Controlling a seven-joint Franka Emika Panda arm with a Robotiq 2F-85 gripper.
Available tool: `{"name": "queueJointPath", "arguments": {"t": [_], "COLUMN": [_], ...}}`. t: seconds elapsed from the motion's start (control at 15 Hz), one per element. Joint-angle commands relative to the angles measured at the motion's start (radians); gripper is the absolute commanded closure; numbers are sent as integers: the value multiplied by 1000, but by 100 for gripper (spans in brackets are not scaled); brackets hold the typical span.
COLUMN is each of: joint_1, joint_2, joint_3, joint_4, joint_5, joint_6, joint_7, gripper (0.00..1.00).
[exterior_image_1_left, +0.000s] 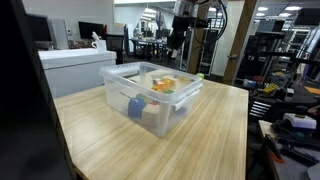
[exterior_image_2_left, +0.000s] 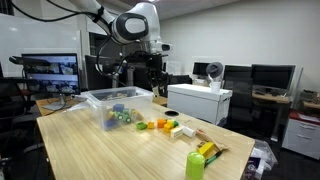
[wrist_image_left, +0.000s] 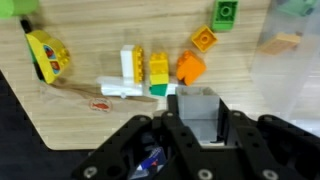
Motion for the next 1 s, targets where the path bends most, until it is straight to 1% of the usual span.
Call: {"name": "queueJointPath", "arguments": {"t": [0.0, 0.2, 0.4, 0.47, 0.53, 0.6, 0.67, 0.73, 0.93], "joint_1": [39, 86, 120, 128, 134, 134, 134, 132, 125], "joint_2": [-95, -147, -198, -203, -205, -204, -201, -194, -170], "joint_3": [57, 101, 118, 116, 110, 104, 100, 96, 80], "joint_4": [-96, -159, -221, -233, -247, -255, -260, -263, -231], "joint_5": [67, 119, 144, 125, 110, 118, 132, 142, 191], "joint_6": [7, -3, -34, -55, -76, -88, -98, -99, -91], "joint_7": [-89, -162, -221, -229, -230, -238, -249, -264, -281], "gripper": [89, 89, 89, 80, 39, 38, 34, 25, 5]}}
